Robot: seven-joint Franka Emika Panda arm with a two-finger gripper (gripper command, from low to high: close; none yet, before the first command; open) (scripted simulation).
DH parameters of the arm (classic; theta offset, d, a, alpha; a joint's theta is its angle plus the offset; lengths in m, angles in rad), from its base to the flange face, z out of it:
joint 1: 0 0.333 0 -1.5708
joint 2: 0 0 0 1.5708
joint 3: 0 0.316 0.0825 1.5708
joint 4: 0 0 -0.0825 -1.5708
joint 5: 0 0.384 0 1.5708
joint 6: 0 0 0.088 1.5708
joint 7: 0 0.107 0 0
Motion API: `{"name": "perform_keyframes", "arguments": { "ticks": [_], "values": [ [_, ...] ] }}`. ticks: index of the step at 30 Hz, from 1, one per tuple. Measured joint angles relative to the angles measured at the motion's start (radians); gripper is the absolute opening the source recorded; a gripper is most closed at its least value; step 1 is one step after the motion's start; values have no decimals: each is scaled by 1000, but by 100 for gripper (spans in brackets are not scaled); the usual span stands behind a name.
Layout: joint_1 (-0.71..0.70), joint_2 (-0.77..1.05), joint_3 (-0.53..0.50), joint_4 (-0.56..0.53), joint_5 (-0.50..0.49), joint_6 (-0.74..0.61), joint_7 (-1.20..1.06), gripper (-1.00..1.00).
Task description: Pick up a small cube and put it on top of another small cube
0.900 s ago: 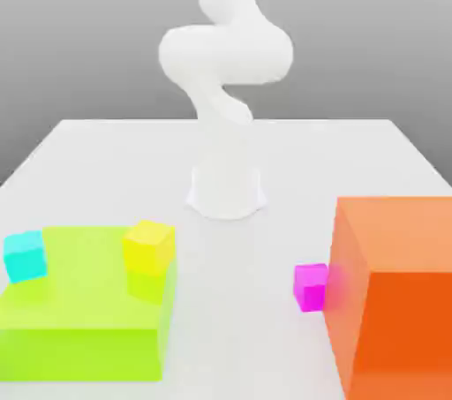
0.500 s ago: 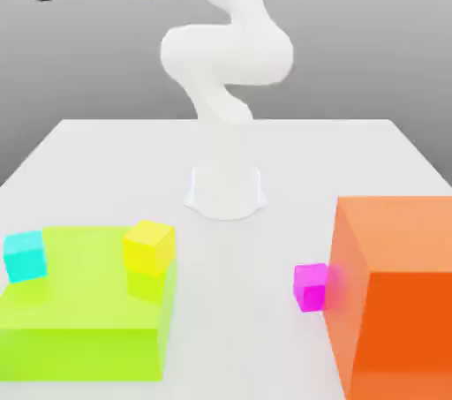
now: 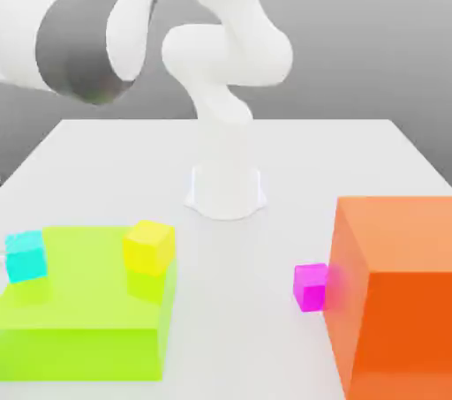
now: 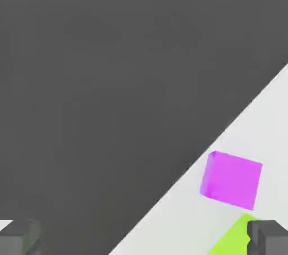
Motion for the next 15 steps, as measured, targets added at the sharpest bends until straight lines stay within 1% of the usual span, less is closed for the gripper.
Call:
{"name": "perform_keyframes", "arguments": {
  "ticks": [6,9,10,15],
  "values": [
    [-70,220,-15,49,78,40,28,0],
    [-91,329,0,74,103,109,20,0],
    [-96,359,6,81,108,131,16,-100],
    [-96,359,6,81,111,132,14,-100]
  ]
}}
